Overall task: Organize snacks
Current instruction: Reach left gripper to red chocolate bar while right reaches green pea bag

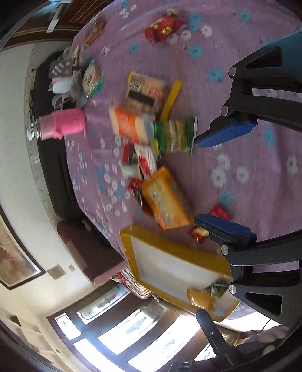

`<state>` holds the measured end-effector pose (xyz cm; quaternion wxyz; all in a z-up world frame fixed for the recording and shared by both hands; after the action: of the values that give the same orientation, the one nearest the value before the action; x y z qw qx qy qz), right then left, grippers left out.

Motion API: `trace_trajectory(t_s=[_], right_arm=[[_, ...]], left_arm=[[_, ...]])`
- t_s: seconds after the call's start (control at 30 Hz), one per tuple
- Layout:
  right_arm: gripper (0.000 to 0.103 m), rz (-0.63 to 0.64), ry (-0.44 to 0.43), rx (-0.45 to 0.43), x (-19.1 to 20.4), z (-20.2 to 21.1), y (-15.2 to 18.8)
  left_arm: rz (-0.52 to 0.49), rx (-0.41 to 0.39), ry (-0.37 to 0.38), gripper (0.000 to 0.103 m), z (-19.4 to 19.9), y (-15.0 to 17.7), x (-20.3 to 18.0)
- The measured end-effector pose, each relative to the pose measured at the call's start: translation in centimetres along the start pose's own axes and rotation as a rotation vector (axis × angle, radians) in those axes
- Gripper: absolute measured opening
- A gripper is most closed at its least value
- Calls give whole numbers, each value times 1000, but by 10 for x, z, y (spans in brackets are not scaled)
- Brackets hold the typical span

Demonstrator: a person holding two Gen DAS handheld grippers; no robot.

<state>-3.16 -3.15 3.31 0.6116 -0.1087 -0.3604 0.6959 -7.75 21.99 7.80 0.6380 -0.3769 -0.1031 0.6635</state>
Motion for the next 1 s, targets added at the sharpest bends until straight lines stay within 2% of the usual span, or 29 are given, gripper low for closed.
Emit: trace_trajectory(t_s=[0.17, 0.27, 0.4, 0.43, 0.47, 0.5, 0.57, 0.67, 0.8, 0.87, 1.0], right_arm=[[62, 211, -57, 91, 57, -38, 12], [61, 287, -79, 128, 81, -66, 13], [58, 351, -44, 151, 102, -91, 13], [52, 355, -34, 162, 101, -96, 14], [27, 350, -31, 181, 98, -100, 16], [25, 341, -40, 176, 98, -98, 18], [22, 322, -41, 174, 88, -92, 21], [1, 290, -38, 159, 67, -69, 25], [1, 283, 80, 128, 21, -42, 33], [2, 236, 120, 124, -7, -31, 35], [13, 46, 93, 89, -66, -12, 21]], left_arm=[[33, 7, 2, 59, -5, -2, -2], [32, 3, -18, 59, 0, -2, 1], [17, -5, -32, 61, 5, -4, 4], [10, -5, -33, 62, 4, -5, 3], [3, -3, -30, 62, 1, -6, 2], [-5, 2, -27, 62, -2, -6, 0], [-30, 18, -16, 62, -13, -6, -8], [-82, 54, 4, 62, -30, -4, -24], [-165, 106, 16, 62, -55, 0, -51], [-191, 121, 22, 62, -65, -1, -61], [-190, 148, 58, 62, -84, -7, -81]])
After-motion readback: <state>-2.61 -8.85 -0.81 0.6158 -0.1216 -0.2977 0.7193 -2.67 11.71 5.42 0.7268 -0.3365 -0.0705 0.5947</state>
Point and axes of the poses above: each gripper's, at about its wrist camera, not at the fingertips, and z roughly against the way its jaws point, x to its left, y to its underside, the point moved 3 cm from there along -z, roughly the way its jaws point, and after that the axes turned 1 degree about y, right-handed, at the moved point
